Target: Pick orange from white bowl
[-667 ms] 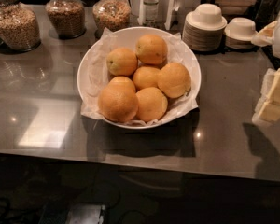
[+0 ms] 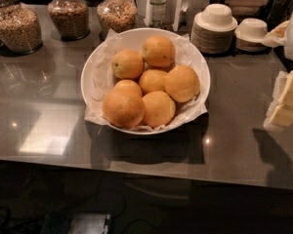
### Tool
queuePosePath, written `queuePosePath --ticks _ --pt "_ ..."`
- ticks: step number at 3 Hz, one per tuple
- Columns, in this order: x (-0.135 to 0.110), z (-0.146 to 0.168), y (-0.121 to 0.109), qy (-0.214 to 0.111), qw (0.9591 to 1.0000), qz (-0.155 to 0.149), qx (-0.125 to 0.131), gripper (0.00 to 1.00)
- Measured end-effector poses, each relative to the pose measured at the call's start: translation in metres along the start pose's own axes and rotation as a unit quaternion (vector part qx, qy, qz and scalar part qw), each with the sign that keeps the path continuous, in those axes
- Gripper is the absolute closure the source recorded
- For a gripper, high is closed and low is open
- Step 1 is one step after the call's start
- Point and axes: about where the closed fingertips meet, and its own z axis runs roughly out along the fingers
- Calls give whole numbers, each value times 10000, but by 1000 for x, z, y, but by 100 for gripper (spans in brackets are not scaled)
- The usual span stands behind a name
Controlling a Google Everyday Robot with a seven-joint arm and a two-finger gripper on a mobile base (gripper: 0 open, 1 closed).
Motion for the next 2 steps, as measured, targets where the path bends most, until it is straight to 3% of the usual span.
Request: queuePosePath --ticks 1,2 --pt "-15 4 1 -63 9992 -368 -127 0" --pt "-43 9 -2 -303 9945 -963 -267 0"
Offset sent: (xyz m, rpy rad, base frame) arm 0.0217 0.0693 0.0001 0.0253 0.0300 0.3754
